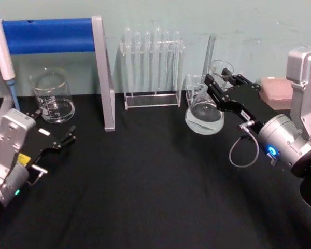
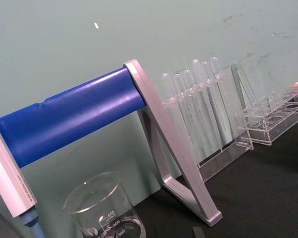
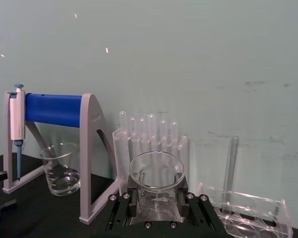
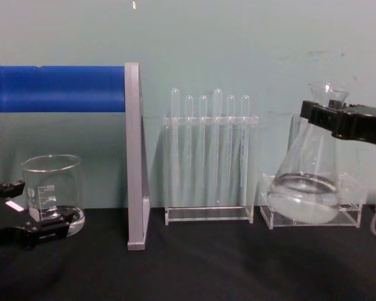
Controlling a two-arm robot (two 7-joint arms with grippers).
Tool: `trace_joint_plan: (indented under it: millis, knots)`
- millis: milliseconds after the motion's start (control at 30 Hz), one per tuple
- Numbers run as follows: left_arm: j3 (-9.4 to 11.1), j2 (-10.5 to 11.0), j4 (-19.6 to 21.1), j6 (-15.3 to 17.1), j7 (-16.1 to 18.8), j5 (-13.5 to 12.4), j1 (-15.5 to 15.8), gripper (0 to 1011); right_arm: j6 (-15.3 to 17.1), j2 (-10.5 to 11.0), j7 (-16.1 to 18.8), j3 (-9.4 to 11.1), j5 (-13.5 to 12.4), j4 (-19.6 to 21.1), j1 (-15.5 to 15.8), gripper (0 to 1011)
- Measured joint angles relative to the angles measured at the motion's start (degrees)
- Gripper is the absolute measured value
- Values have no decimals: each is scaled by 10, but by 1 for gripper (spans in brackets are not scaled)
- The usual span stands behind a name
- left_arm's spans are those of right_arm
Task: Grasp the erlenmeyer flask with one hand, shake it three times, then place it back.
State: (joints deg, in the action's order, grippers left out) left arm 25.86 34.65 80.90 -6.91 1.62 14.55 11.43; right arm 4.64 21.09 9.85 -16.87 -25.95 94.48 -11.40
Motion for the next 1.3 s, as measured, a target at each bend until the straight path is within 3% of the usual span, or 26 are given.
trace_joint_plan:
  millis: [333,600,900,1033,1167,1300]
  knots:
    - [0,0,0,0,0,0,0,1001,-2,-8,16,4,18,2,4,456]
    - [0,0,0,0,0,0,0,1001,-4,-22,62,-27,34,-10,-14,453]
    - [0,0,0,0,0,0,0,1001,-3,-38,139,-95,38,-27,-44,453]
    - [0,0,0,0,0,0,0,1001,-4,-41,151,-111,37,-31,-52,453]
    - [0,0,0,0,0,0,0,1001,-4,-41,148,-115,37,-32,-53,453]
    - [0,0,0,0,0,0,0,1001,-2,-37,130,-106,38,-26,-48,456]
